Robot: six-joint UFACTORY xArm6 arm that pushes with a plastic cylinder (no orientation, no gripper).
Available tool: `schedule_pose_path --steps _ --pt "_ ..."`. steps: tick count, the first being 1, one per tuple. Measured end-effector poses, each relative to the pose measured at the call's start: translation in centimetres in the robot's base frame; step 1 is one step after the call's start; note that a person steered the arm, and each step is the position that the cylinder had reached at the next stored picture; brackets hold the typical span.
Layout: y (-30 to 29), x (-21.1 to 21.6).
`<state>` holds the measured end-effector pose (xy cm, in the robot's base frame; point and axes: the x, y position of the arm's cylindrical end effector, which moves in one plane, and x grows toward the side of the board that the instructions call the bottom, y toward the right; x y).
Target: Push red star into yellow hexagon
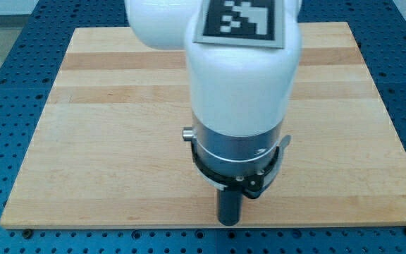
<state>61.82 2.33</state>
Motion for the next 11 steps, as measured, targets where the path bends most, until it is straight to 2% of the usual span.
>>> schedule_pose_path --steps 2,11 --pt "3.1 0.1" --pt "3.1 -3.1"
